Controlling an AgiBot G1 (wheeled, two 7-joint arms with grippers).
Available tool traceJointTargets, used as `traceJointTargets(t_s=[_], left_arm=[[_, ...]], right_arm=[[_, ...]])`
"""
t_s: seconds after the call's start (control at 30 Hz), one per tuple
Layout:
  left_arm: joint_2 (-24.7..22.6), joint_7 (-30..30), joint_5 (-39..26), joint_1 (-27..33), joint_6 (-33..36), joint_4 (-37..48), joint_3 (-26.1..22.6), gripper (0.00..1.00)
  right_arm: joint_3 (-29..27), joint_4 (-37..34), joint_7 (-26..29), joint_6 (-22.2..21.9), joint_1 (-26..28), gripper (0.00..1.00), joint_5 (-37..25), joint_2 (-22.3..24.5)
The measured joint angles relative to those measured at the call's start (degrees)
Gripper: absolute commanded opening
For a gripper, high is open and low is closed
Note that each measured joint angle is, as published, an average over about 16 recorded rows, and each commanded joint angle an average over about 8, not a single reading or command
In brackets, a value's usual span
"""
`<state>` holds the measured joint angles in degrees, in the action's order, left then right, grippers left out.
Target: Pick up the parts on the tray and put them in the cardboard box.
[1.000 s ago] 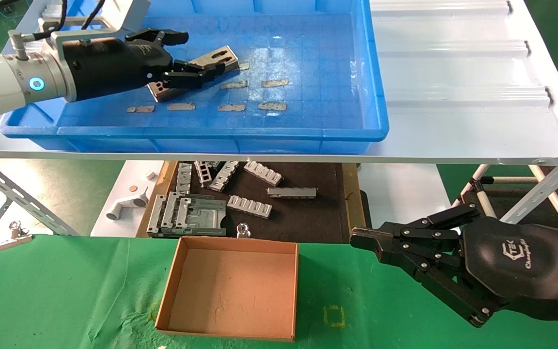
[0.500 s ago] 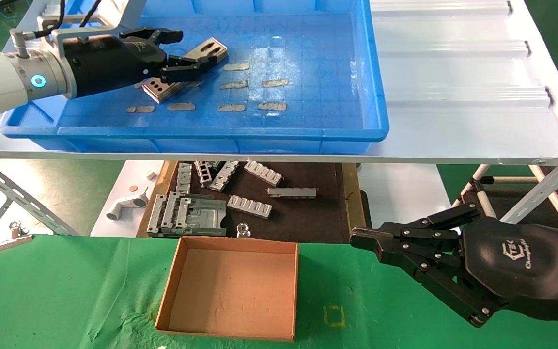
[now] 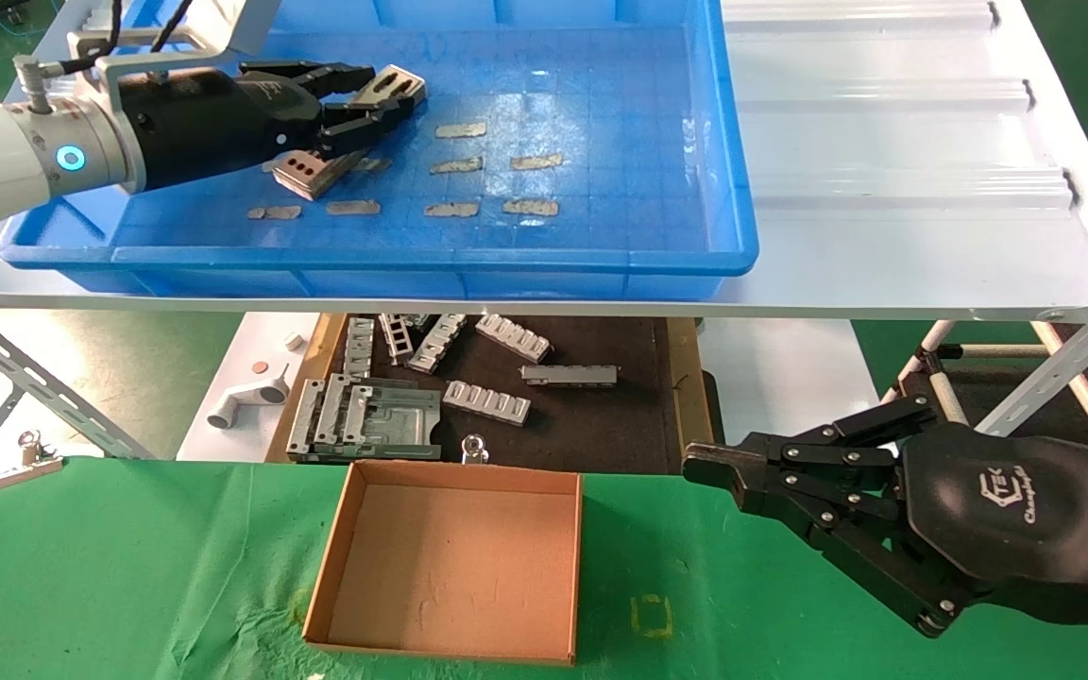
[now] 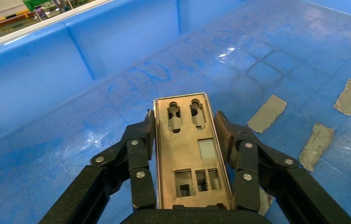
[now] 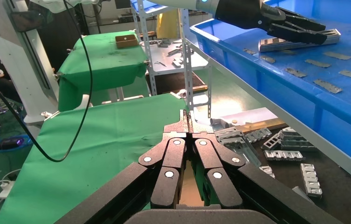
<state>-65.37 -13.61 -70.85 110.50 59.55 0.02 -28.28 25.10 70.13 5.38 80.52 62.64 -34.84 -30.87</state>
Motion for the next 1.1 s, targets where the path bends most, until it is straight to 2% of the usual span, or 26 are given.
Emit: traceJointTargets(t_s=[0.2,0.3,0.33,0.47,0.57,0.6,1.1], left_arm=[[0.2,-0.1,0.0,0.0,0.2,0.0,0.0,0.01],[0.2,-0.1,-0.1,0.0,0.2,-0.1,0.0,0.11],[0.2,-0.1,-0.1,0.0,0.2,-0.1,-0.1,0.21],[0.2,-0.2,-0.1,0.0,0.2,0.0,-0.1,0.7],[0.2,-0.2,-0.2,0.0,0.0,0.0,-0.1,0.97],[0.2,-0.2,-0.2,0.0,0.0,0.0,-0.2,1.0],[0.5,0.0,-0.1,0.2,0.6,-0.1,-0.1,1.0]], right_arm=[[0.0,0.0,0.0,0.0,0.0,0.0,0.0,0.0],[0.0,0.0,0.0,0.0,0.0,0.0,0.0,0.0],[0.0,0.0,0.0,0.0,0.0,0.0,0.0,0.0],[0.0,0.0,0.0,0.0,0.0,0.0,0.0,0.0],[0.0,0.0,0.0,0.0,0.0,0.0,0.0,0.0],[0.0,0.0,0.0,0.0,0.0,0.0,0.0,0.0],[0.0,0.0,0.0,0.0,0.0,0.0,0.0,0.0]])
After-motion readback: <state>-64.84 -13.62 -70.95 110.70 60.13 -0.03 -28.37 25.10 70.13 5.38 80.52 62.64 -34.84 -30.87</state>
